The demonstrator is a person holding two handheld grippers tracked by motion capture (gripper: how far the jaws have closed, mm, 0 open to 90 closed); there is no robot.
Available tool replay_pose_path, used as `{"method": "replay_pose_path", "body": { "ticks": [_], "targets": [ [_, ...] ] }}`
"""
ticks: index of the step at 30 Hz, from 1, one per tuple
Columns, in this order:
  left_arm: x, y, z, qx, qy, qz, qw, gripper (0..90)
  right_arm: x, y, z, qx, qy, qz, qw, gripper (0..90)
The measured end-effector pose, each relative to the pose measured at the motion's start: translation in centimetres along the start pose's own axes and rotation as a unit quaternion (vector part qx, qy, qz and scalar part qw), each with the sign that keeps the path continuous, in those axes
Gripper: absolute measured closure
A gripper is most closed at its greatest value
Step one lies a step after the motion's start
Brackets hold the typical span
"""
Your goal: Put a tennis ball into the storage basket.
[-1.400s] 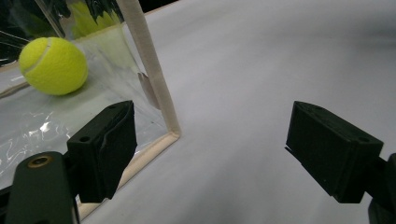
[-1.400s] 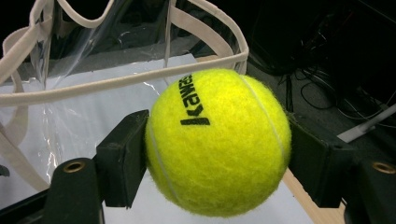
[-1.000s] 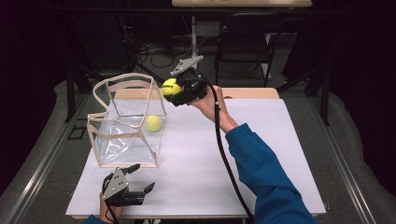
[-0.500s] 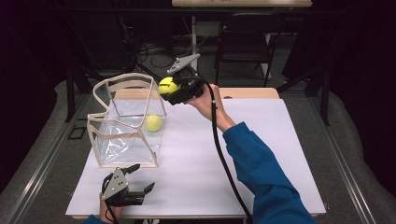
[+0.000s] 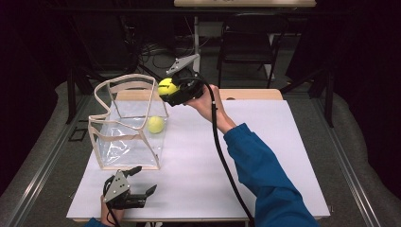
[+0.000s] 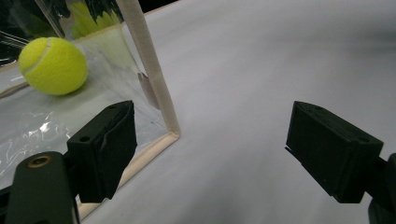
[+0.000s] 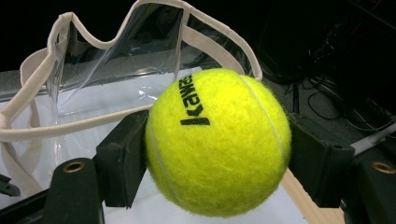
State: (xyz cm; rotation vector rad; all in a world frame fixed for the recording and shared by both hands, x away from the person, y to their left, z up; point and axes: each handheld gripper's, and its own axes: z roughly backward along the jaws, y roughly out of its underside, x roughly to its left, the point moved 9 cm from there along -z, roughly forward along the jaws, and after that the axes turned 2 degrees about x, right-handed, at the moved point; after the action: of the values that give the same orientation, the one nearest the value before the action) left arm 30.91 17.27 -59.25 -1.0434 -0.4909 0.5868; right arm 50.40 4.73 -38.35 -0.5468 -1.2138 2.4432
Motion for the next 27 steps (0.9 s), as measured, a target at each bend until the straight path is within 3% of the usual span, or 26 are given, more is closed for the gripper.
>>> {"method": "replay_pose_path", "body": {
  "ticks": [27],
  "targets": [
    [0.0,0.0,0.0,-0.002,0.002,0.0,1.0,16.0,0.4,-1.7,-0.6,-0.011,-0.002,0.006,0.9999,26.6]
  ]
}}
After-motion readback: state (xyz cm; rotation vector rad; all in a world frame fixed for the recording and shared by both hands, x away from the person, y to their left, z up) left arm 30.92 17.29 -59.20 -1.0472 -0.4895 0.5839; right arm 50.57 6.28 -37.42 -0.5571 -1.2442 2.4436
